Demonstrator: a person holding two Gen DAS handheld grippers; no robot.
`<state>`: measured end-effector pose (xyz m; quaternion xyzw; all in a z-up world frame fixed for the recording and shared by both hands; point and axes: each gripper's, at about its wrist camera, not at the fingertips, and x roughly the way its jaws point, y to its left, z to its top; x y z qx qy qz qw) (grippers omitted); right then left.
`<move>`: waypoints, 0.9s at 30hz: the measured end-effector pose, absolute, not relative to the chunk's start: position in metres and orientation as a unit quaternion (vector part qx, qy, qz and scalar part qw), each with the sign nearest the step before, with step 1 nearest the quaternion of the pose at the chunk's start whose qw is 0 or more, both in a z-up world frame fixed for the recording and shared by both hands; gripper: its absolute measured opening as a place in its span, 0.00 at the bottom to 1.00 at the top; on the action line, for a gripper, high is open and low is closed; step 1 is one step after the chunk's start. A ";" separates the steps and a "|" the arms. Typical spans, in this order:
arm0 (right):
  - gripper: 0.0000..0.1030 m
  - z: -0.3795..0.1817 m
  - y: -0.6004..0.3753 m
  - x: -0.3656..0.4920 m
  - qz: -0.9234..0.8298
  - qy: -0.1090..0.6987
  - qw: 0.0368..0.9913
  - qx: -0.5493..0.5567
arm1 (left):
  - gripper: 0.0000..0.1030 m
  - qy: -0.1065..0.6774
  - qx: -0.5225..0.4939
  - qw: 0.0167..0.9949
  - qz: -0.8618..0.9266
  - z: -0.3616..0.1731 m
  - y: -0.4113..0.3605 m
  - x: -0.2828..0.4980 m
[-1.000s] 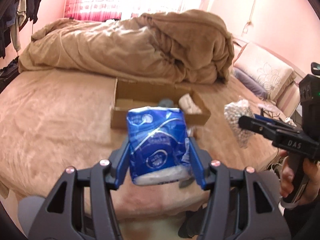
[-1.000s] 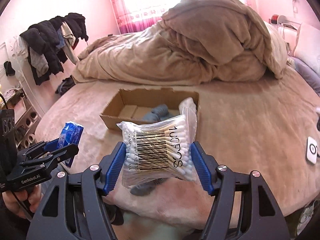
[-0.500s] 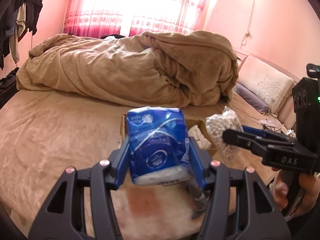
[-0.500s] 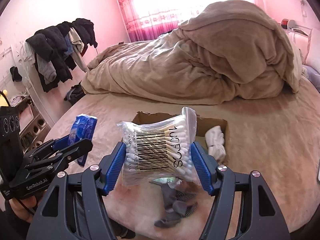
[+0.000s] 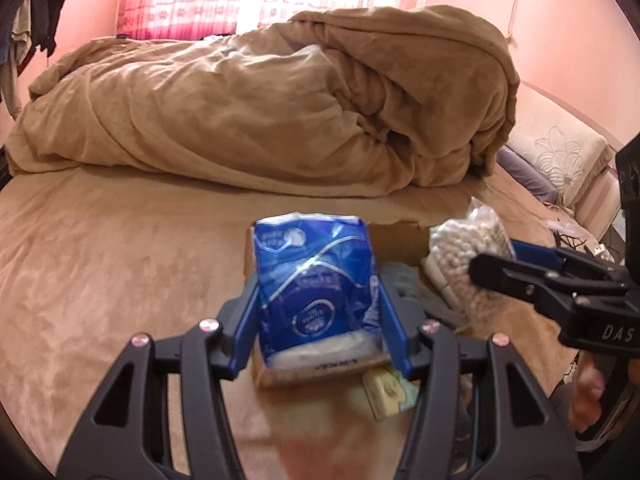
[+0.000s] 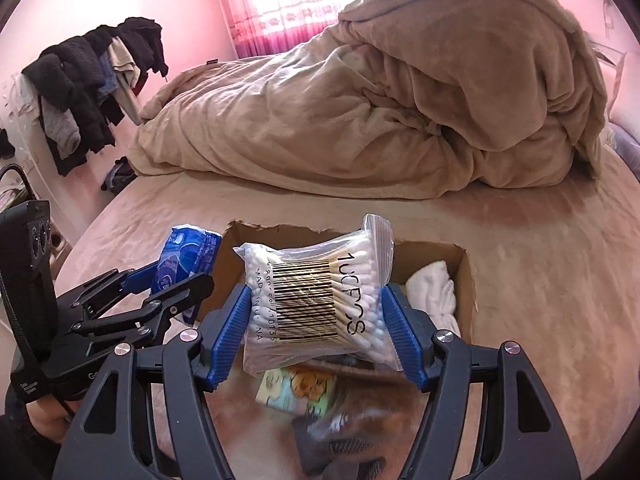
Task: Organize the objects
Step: 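Lower the tissue pack and cotton-swab bag into the box and release both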
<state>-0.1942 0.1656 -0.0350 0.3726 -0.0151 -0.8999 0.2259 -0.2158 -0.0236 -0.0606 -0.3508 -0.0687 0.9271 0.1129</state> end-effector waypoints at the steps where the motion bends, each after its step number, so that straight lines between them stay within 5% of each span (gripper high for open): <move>1: 0.67 -0.037 0.164 -0.199 -0.899 -0.018 0.226 0.374 | 0.54 -0.065 -0.352 0.113 0.927 -0.062 -0.024 -0.219; 27: 0.74 -0.069 0.143 -0.254 -0.878 -0.067 0.239 0.409 | 0.65 -0.047 -0.376 0.125 0.917 -0.082 -0.015 -0.234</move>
